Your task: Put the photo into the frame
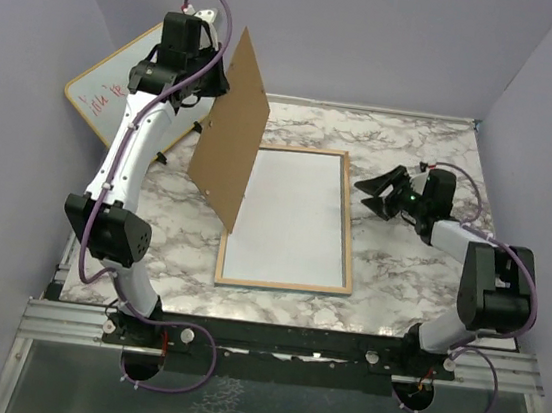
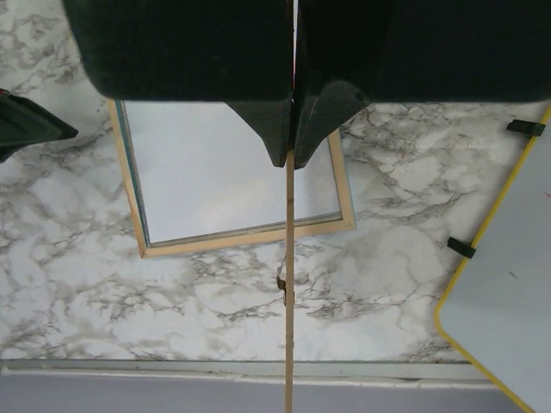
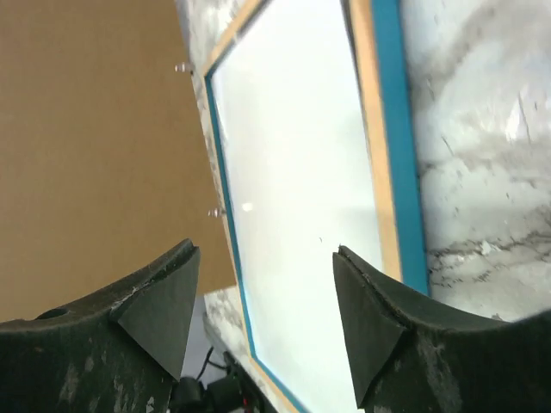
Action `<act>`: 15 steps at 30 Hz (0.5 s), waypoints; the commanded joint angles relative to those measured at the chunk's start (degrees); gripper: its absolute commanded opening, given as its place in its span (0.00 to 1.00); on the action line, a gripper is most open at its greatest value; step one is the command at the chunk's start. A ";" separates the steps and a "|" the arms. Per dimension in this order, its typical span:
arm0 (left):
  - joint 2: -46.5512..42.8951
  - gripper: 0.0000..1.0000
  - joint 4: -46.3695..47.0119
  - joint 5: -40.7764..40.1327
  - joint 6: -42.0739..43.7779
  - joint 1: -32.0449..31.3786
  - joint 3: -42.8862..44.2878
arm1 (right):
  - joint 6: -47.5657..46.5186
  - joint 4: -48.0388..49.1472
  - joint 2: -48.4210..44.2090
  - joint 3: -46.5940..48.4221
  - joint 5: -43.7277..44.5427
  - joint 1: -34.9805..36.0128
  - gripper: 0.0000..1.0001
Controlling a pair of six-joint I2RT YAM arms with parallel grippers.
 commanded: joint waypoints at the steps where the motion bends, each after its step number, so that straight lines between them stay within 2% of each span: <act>1: 3.59 0.00 4.86 -7.29 2.31 0.03 -1.65 | 7.72 20.43 4.14 -3.65 -11.11 -0.95 0.68; 3: 4.47 0.00 4.94 -8.16 2.99 0.03 -0.65 | 10.44 26.64 7.10 -4.43 -11.99 -1.80 0.68; 6: 5.07 0.00 4.95 -7.45 3.20 0.03 2.07 | 9.84 26.17 9.13 -3.51 -10.40 -1.96 0.68; 15: 5.11 0.00 4.25 -8.00 3.69 0.11 3.53 | -4.94 3.17 10.89 5.63 -2.13 -1.88 0.68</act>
